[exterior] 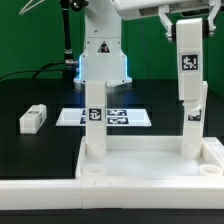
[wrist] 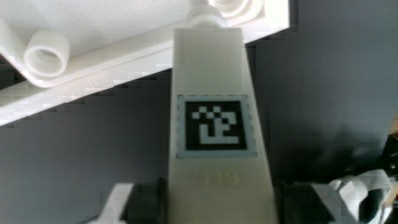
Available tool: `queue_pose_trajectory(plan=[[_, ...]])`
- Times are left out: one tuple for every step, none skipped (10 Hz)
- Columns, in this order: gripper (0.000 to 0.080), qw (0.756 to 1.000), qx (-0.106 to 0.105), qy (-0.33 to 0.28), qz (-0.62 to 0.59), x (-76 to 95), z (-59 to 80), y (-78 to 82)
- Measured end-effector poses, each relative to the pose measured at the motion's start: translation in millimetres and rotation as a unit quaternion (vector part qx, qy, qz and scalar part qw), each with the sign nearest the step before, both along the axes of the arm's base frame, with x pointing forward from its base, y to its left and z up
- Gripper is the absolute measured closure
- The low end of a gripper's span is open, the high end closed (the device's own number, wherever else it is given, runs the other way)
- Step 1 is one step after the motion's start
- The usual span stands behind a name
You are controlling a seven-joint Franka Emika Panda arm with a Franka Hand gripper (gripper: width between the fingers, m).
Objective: Assemble desk
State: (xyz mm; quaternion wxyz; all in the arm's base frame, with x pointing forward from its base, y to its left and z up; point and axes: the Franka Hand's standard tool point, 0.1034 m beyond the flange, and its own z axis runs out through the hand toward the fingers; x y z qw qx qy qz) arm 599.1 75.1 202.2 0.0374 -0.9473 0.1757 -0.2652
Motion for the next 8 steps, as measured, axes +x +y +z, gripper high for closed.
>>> queue_pose_trajectory(plan=[[0.0512, 1.0, -0.011, 0.005, 0.011, 4.0, -10.9, 9.1], [0.0512, 0.999, -0.032, 0.004, 0.031, 16.0, -18.7, 14.1], [0.0512, 0.996, -0.063, -0.002, 0.065, 27.5, -23.6, 9.2], [0.0512, 0.994, -0.076, -0.004, 0.082, 31.4, -27.6, 11.5], [0.0512, 0.994, -0.073, -0.004, 0.085, 28.9, -32.3, 20.2], [0.0512, 0.993, -0.074, -0.004, 0.086, 29.3, -31.5, 18.8], [0.0512, 0.994, -0.073, -0.004, 0.084, 29.5, -31.8, 17.8], [0.0512, 0.994, -0.072, -0.004, 0.084, 29.3, -31.9, 18.2]])
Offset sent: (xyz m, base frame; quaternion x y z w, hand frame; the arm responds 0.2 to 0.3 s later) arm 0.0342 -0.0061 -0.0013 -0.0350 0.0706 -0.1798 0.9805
